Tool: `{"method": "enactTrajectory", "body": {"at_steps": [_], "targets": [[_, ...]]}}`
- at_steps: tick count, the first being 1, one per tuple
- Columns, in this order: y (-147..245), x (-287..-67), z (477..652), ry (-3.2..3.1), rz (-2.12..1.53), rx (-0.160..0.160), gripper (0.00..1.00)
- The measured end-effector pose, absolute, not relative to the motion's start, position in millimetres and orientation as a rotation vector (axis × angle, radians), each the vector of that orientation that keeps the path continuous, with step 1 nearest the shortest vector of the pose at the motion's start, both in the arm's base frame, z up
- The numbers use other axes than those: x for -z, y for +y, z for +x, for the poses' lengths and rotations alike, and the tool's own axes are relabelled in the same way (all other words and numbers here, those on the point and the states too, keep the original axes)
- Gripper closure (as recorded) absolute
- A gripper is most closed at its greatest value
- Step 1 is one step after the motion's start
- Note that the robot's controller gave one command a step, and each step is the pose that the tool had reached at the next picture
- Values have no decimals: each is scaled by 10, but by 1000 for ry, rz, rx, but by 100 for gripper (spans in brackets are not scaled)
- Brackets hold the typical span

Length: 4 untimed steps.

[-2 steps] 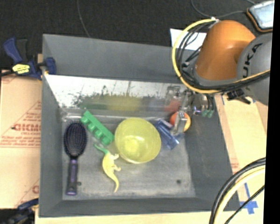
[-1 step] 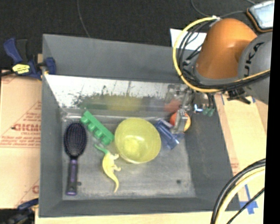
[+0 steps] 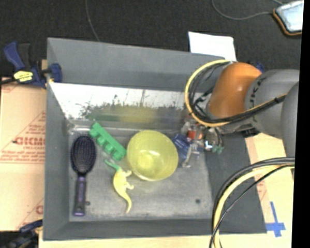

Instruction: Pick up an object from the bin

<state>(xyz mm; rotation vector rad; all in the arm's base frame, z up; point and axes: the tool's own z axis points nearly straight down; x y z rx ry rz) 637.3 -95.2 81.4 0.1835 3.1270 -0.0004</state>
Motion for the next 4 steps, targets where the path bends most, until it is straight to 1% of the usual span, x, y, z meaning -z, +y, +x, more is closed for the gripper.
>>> {"method": "enactTrajectory", "body": {"at_steps": [2, 3, 4], "targets": [[-987, -638, 6385, 3119, 186, 1, 0], [-992, -718, 6389, 3116, 156, 6, 0], [-984, -654, 6378, 3126, 182, -1, 100]]}}
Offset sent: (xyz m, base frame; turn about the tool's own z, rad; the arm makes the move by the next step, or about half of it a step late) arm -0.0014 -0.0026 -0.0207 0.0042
